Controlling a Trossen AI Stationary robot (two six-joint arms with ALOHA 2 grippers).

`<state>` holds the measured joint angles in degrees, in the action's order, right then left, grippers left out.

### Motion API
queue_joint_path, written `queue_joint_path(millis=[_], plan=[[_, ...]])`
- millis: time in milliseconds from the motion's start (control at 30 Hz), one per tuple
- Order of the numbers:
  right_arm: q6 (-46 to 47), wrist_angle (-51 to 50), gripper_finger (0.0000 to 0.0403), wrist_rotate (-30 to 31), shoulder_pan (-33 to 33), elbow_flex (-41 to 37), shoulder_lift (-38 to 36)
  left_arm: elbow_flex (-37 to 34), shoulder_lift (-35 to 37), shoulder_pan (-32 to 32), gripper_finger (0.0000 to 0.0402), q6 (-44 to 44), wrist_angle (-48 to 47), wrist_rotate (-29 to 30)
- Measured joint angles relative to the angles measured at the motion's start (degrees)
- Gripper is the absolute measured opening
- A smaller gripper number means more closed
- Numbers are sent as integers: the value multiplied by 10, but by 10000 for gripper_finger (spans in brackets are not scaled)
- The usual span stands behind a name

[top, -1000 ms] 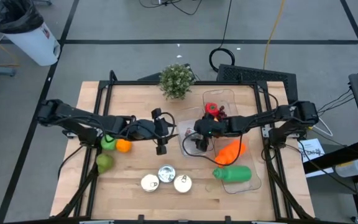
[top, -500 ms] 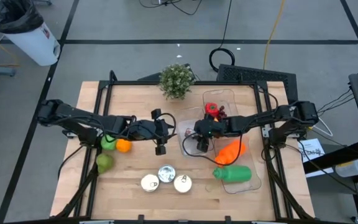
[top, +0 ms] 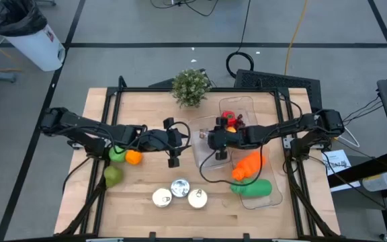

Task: Pick & Place Food Item
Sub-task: Put the top green tuna can into the middle transparent bin, then put the green apple into the top transparent bin

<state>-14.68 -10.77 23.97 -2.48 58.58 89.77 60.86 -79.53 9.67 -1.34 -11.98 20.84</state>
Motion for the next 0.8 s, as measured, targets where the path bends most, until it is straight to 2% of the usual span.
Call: queue_joint_path(millis=[200, 267, 400, 533, 633, 800], plan=[[-80, 4, 151, -2, 0, -20, 0, 0, 0, 0, 179, 2, 0, 0], [-98, 16, 193, -2, 0, -28, 0, 0, 0, 0, 182, 2, 0, 0], [-86, 51, 302, -2, 0, -43, 0, 0, 0, 0, 178, 2, 0, 0], [-54, 63, 365, -2, 0, -43, 0, 0, 0, 0, 167, 2, 0, 0], [-37, 61, 382, -24, 0, -43, 0, 0, 0, 0, 157, 2, 0, 0], [13, 58, 374, -108, -2, -43, 0, 0, 0, 0, 143, 2, 0, 0]])
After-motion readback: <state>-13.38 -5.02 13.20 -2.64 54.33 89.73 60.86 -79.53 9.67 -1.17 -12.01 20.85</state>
